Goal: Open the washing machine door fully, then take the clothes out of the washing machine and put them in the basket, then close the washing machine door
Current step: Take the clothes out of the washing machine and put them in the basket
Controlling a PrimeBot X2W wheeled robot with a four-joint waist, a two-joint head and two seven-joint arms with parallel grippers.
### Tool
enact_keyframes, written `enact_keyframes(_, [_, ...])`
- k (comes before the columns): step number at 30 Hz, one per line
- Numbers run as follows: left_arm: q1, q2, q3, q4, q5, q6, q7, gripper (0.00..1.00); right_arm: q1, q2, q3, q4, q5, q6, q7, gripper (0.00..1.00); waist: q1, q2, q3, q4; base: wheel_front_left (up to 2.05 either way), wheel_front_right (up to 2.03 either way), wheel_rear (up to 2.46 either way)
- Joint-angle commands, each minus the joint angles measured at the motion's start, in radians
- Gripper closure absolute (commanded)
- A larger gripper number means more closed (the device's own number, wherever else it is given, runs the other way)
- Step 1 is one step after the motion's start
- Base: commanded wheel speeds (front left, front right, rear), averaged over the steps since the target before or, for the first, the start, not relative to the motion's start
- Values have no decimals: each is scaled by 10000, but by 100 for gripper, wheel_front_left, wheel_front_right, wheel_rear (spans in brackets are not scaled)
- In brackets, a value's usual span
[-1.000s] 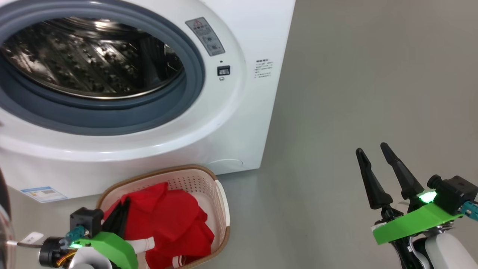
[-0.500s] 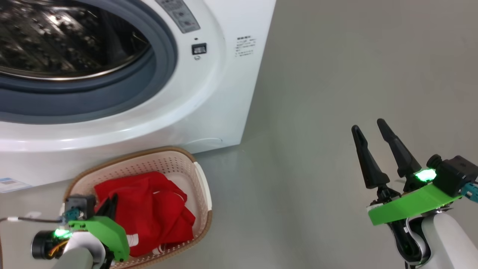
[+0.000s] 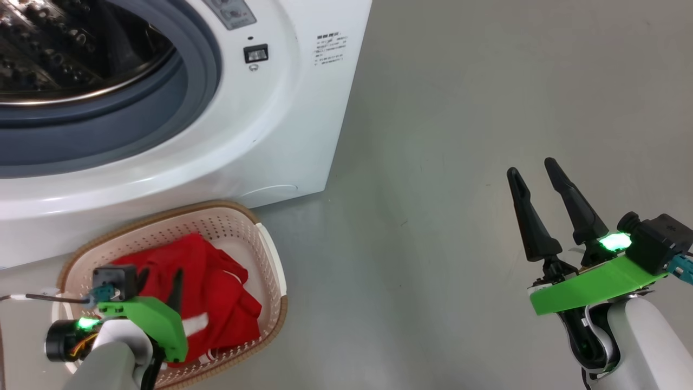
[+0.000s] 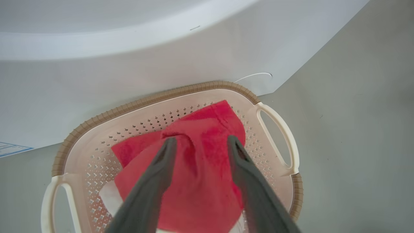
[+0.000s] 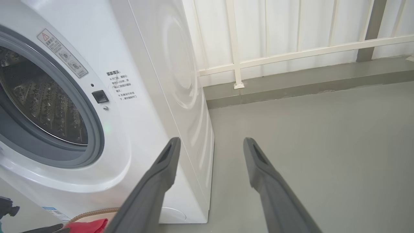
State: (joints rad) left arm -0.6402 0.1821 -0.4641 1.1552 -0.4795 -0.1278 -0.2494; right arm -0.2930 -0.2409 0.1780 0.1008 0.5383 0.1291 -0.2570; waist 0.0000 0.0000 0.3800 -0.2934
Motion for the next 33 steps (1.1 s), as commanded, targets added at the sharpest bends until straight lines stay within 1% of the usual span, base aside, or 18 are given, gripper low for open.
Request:
enact_keyframes(1, [-115, 218, 200, -120, -87, -24, -123, 0, -69, -102, 111, -203, -88, 16, -48, 0, 0, 0, -91, 79, 0, 0, 0])
enact_keyframes(10, [507, 362, 263, -1124, -343, -27, -123, 0, 5, -216, 173, -136, -71, 16, -48, 0, 0, 0, -599, 597, 0, 0, 0])
enact_keyframes(15, [945, 533, 499, -1876, -311, -27, -123, 0, 131, -288, 196, -81, -61, 16, -48, 0, 0, 0, -988, 898, 0, 0, 0])
enact_keyframes(22, [1668, 646, 1196, -3111, 62, -22, -123, 0, 408, -407, 133, -36, -56, 16, -48, 0, 0, 0, -1577, 1388, 0, 0, 0])
enact_keyframes(33, [2797, 513, 2171, -5261, 807, 298, -124, 0, 842, -560, 51, 68, 11, 16, -48, 0, 0, 0, -2427, 2044, 0, 0, 0])
